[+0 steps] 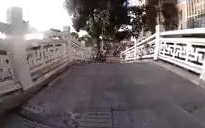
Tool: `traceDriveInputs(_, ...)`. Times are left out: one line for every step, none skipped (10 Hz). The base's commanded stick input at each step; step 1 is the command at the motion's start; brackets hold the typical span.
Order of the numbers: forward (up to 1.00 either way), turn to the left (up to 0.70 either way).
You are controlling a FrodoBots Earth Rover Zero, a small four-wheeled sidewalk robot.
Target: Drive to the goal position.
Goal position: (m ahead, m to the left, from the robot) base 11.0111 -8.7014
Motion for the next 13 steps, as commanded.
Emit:
traceDriveInputs(0.45, 0.00)
traceDriveInputs(0.45, 0.00)
traceDriveInputs(0.45, 0.00)
traceDriveInputs(0.45, 0.00)
traceDriveInputs(0.45, 0.00)
traceDriveInputs(0.45, 0.00)
traceDriveInputs(0.45, 0.00)
traceDriveInputs(0.45, 0.00)
traceDriveInputs(0.45, 0.00)
traceDriveInputs(0.45, 0.00)
traceDriveInputs(0.45, 0.00)
traceDriveInputs(0.45, 0.00)
traceDriveInputs(0.45, 0.00)
